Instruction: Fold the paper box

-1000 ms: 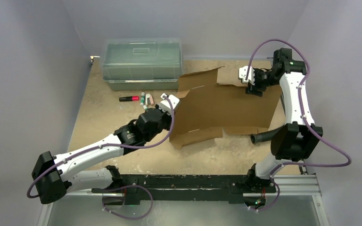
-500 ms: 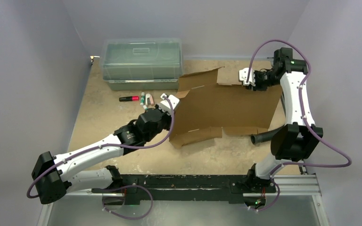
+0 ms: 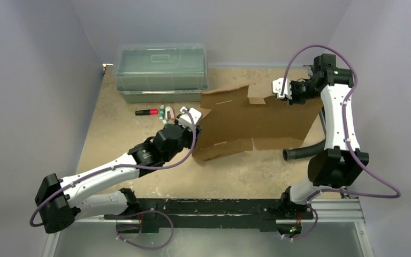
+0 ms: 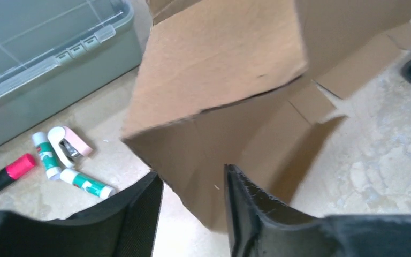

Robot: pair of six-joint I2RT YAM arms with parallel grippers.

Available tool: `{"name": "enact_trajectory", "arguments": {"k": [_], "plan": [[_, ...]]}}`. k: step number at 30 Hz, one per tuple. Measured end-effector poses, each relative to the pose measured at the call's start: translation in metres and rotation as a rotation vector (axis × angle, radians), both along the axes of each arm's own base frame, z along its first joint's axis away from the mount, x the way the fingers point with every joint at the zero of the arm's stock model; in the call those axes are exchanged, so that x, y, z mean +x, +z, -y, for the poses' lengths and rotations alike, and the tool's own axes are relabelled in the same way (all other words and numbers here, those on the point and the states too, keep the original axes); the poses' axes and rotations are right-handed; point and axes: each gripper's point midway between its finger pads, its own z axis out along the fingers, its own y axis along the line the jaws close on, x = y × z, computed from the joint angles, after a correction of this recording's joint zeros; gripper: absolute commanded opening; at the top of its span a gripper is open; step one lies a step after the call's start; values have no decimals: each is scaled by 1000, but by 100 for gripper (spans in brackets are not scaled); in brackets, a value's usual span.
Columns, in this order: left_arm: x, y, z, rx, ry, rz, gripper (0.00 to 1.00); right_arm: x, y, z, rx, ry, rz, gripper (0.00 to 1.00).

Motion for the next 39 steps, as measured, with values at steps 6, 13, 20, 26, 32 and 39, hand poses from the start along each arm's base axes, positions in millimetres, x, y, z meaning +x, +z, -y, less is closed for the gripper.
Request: {"name": "enact_trajectory", "arguments": {"k": [6,13,20,26,32,39], "plan": [[-8,15,-11,-161,5,-81,73,-13,26,-2,-5,-13,72,0],[-33,83,-40,-423,-38,12,79,-17,24,-3,15,-32,40,0],[-44,109,-27,-405,-173,74,78,-9,5,-8,56,-94,-71,0],[-37,108,-3,-235,-314,149,84,3,9,-19,101,-152,-125,0],[-11,102,15,-11,-380,215,84,17,5,-32,135,-212,-196,0],[-7,116,26,95,-476,309,84,19,3,-42,141,-241,-236,0]]}}
